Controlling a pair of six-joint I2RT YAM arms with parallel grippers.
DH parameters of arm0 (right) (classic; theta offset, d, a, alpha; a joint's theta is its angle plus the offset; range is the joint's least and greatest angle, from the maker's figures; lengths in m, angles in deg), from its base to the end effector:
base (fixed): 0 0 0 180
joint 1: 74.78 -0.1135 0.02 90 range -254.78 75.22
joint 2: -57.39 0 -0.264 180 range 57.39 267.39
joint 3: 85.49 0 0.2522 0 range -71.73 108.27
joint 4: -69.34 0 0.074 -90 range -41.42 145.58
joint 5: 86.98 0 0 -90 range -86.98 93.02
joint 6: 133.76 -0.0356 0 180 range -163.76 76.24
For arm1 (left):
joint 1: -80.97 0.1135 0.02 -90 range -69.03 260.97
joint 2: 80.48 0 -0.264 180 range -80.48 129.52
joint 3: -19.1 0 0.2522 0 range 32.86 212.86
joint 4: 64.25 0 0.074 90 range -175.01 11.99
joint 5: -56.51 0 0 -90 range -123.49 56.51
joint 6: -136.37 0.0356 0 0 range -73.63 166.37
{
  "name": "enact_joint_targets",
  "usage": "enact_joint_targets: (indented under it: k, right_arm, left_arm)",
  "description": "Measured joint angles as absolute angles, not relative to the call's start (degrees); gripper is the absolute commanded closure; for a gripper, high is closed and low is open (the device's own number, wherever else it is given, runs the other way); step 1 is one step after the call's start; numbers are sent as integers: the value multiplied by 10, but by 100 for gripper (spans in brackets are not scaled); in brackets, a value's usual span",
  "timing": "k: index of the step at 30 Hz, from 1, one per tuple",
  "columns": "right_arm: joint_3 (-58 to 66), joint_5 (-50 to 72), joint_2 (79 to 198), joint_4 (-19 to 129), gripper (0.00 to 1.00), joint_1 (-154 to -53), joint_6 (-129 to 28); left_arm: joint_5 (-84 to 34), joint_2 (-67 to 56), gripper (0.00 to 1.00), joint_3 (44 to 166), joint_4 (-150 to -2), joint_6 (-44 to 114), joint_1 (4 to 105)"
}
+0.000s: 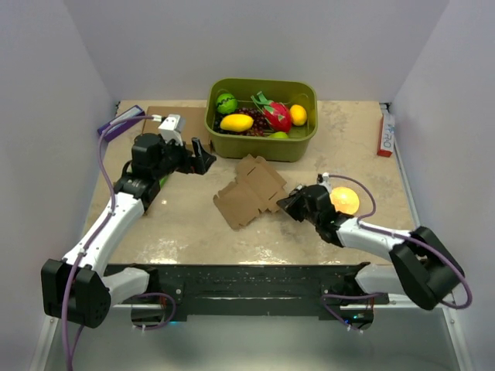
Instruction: Fold the paper box
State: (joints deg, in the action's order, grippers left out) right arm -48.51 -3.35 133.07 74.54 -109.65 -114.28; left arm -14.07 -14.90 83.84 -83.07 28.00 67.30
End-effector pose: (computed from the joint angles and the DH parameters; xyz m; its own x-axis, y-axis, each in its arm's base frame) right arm 0.2014 0.1355 0.1512 -0.6151 0.7133 -0.3358 0.2628 0.5870 0.7657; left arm 0.2540 -0.0740 0.3140 -0.4764 -0.1900 -0.8585 0.3972 0.8245 -0.4029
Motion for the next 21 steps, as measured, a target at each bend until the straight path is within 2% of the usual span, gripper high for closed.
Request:
enact_joint_targets:
  k: [11,21]
  right_arm:
    - [-367,-14,1138,580,100,-1090,-997]
    - [-229,113,1119,436,100,-1084,-783]
  left_arm:
    - [-79,-186,0,838,-815,305,674]
    - [57,-215,0,829,-711,285,732]
